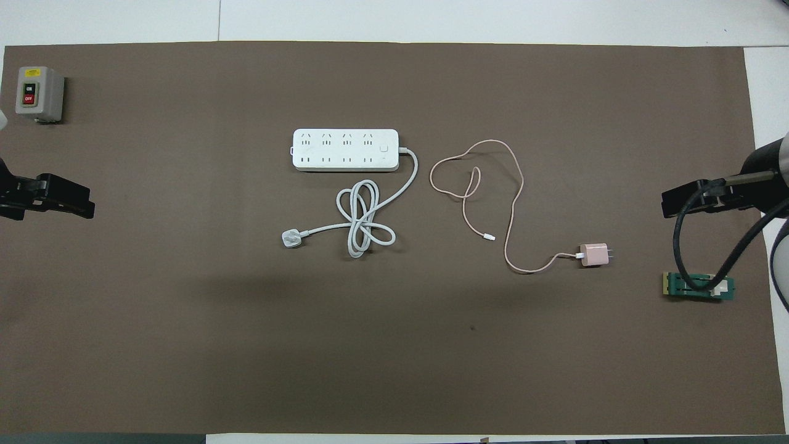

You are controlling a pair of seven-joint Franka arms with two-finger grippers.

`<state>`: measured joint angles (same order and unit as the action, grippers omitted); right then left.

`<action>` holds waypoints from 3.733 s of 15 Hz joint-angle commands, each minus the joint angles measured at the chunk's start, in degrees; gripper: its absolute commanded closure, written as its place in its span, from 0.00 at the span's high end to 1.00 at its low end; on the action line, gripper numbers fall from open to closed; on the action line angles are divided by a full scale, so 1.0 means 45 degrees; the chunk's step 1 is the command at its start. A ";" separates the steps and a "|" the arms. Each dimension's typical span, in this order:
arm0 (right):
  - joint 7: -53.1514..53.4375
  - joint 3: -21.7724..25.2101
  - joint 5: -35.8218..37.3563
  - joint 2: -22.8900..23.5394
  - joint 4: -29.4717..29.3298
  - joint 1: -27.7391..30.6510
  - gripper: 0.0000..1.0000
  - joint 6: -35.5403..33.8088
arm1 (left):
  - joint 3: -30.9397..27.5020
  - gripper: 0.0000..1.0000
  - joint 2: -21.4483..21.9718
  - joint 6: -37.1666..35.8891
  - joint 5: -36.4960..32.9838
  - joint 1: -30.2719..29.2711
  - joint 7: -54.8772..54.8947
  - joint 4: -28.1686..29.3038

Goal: Plug charger into power strip

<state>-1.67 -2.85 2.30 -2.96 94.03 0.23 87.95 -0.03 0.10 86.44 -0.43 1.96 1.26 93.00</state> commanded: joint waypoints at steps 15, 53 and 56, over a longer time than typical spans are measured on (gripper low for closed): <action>0.0655 0.0008 -0.0858 -0.0358 0.0821 0.1020 1.00 -0.0291 | 0.0026 1.00 0.0232 0.0245 0.0115 -0.0123 0.0071 0.0291; 0.8401 0.0047 -0.8577 0.4955 0.5842 0.4813 1.00 0.3403 | -0.0052 1.00 -0.1838 0.0713 0.8080 -0.1919 0.2160 0.0484; 0.8027 0.0047 -0.8635 0.4994 0.6077 0.4852 1.00 0.3931 | -0.0052 1.00 -0.1897 0.0908 0.9175 -0.2271 0.3521 0.1284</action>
<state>36.65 -2.24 -34.97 20.77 119.14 21.16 103.53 -0.61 -8.89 90.47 37.54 -6.68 12.29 95.95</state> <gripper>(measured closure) 0.000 0.000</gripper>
